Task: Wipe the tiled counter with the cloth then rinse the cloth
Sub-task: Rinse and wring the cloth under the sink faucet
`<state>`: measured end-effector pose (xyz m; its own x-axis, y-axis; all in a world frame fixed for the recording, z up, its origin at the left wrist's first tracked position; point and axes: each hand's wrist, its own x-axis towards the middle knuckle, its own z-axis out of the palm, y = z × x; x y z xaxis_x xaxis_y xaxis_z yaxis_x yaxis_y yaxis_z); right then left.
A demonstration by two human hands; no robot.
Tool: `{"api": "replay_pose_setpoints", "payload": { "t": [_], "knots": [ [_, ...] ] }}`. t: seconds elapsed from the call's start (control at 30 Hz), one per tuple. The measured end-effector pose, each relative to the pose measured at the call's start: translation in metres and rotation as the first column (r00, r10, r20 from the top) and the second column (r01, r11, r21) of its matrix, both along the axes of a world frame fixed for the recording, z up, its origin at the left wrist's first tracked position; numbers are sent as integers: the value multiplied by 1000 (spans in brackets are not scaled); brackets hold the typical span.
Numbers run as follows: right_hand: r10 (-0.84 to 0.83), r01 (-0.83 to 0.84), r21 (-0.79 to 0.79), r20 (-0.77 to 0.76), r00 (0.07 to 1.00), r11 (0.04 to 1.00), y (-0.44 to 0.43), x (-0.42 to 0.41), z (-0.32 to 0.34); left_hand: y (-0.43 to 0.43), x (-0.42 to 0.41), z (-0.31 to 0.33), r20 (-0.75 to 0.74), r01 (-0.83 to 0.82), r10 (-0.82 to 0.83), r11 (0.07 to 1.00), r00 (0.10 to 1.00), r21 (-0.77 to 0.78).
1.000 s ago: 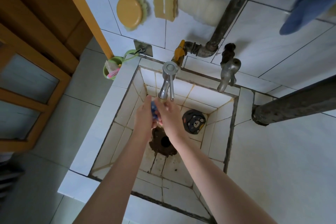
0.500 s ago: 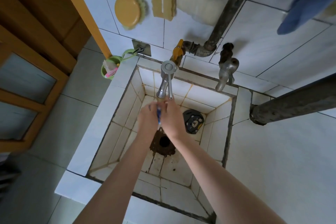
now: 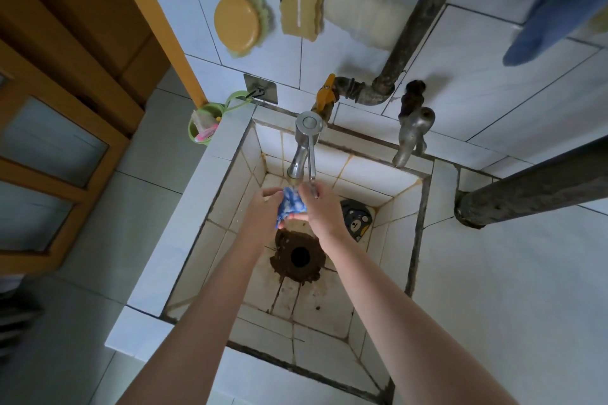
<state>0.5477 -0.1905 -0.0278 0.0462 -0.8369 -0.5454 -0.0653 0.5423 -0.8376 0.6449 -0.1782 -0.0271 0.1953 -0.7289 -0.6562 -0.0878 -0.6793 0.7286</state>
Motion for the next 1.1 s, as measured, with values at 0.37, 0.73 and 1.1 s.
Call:
{"api": "replay_pose_setpoints", "payload": {
  "t": [0.37,0.73,1.1],
  "knots": [
    [60,-75,-213,-75,995,974,22,17,-2,-9,-16,-3,-27,-290,289,951,957,-109],
    [61,-64,-155,-26,998,986,20,10,-1,3,-18,0,51,-207,217,965,975,-161],
    [-57,68,-97,105,993,993,14,-5,-1,13,-10,4,-98,-175,156,955,983,-241]
  ]
}}
